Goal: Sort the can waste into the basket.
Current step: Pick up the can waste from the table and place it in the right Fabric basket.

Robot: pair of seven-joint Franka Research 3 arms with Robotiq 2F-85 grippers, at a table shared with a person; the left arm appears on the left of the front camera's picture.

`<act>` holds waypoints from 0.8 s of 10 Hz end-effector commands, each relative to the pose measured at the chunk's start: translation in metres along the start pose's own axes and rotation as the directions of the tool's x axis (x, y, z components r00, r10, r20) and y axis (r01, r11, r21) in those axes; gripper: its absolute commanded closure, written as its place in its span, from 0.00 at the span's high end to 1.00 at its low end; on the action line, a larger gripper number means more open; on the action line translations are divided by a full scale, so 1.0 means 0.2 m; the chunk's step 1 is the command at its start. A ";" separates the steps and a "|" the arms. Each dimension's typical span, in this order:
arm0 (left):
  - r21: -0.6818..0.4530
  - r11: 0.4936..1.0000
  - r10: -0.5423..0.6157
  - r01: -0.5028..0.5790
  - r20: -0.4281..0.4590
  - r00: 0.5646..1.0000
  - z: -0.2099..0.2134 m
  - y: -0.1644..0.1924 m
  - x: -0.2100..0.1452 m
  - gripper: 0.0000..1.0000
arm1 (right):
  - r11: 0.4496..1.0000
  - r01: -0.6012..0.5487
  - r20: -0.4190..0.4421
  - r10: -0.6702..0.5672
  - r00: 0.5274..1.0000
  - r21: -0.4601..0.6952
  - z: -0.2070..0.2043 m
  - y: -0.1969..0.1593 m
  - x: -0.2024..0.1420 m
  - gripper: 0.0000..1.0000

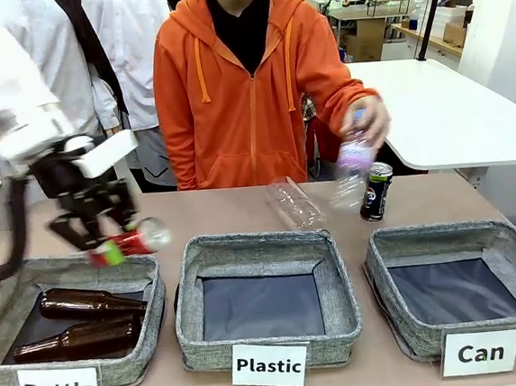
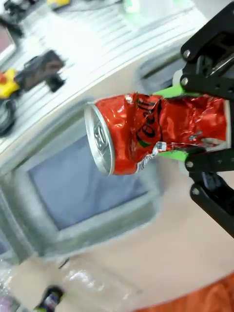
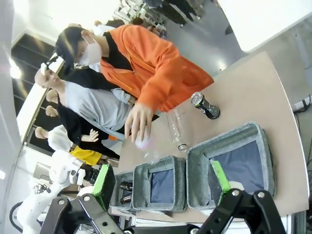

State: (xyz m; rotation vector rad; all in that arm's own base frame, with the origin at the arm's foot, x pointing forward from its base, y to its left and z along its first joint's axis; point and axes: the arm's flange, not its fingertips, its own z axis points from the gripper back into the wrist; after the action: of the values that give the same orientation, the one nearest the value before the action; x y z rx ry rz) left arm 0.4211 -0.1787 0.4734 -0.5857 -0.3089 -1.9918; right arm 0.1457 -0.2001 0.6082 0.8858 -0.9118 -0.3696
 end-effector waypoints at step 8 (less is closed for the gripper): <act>0.359 0.909 0.195 -0.214 0.090 0.977 0.32 -0.97 -0.31 0.44 | 1.000 0.013 -0.036 -0.014 0.999 -0.021 -0.15 -0.03 0.00 1.00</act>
State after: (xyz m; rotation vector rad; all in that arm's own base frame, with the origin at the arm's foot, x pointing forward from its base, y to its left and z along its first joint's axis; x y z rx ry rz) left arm 0.2933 0.0006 0.5057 -0.4302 -0.5639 -1.6487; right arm 0.1680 -0.1918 0.5964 0.8744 -0.8428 -0.3782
